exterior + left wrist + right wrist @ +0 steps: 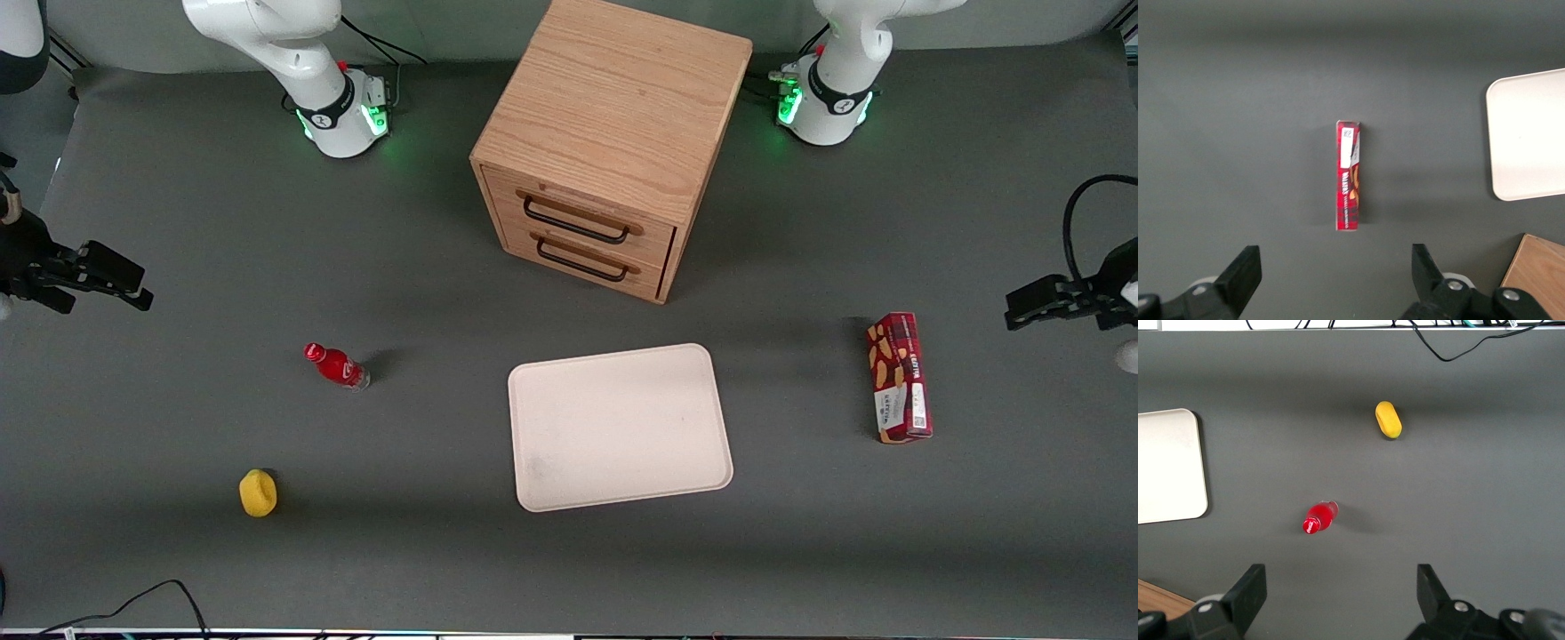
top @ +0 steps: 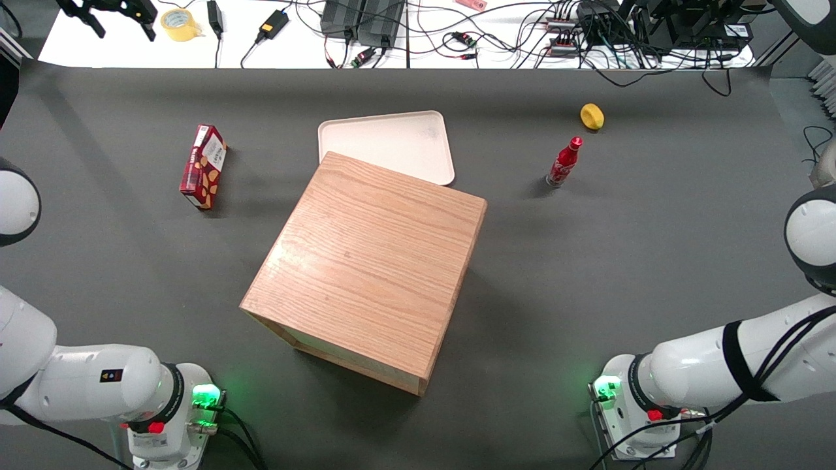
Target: Place red cookie box on tray
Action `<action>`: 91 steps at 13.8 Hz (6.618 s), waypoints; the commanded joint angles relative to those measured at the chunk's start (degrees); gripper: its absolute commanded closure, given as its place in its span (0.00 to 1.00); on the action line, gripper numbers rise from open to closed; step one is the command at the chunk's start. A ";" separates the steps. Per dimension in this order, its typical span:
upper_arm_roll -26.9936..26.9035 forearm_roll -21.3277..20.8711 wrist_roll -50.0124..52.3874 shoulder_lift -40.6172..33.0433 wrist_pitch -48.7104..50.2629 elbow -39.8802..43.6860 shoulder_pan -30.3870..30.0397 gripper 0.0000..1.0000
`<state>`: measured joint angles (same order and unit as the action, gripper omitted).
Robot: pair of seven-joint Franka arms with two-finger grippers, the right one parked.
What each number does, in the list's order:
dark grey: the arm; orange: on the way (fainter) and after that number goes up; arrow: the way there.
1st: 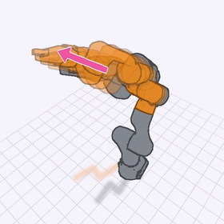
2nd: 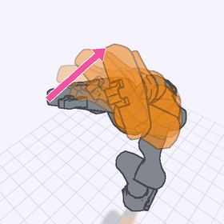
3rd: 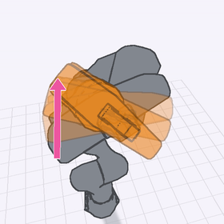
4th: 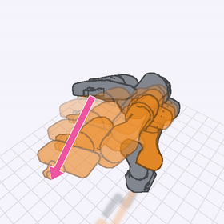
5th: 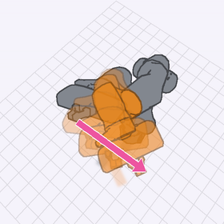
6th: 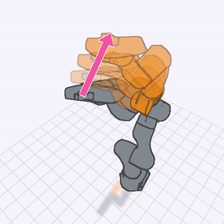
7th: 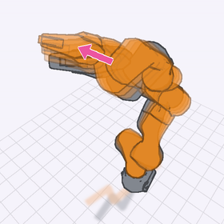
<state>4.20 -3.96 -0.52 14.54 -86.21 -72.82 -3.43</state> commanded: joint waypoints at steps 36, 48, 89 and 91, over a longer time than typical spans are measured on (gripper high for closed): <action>-2.09 4.93 -9.41 13.51 -35.94 -30.07 -2.55 0.32; -1.48 5.10 7.36 14.01 -23.34 -14.15 6.23 1.00; 1.51 2.55 -0.96 -2.50 -2.91 -2.15 -4.82 0.00; 1.25 4.83 -3.25 -2.06 -2.91 -2.41 -5.53 0.00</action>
<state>5.23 -0.95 -1.19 13.51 -89.30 -73.16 -7.67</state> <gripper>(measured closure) 0.000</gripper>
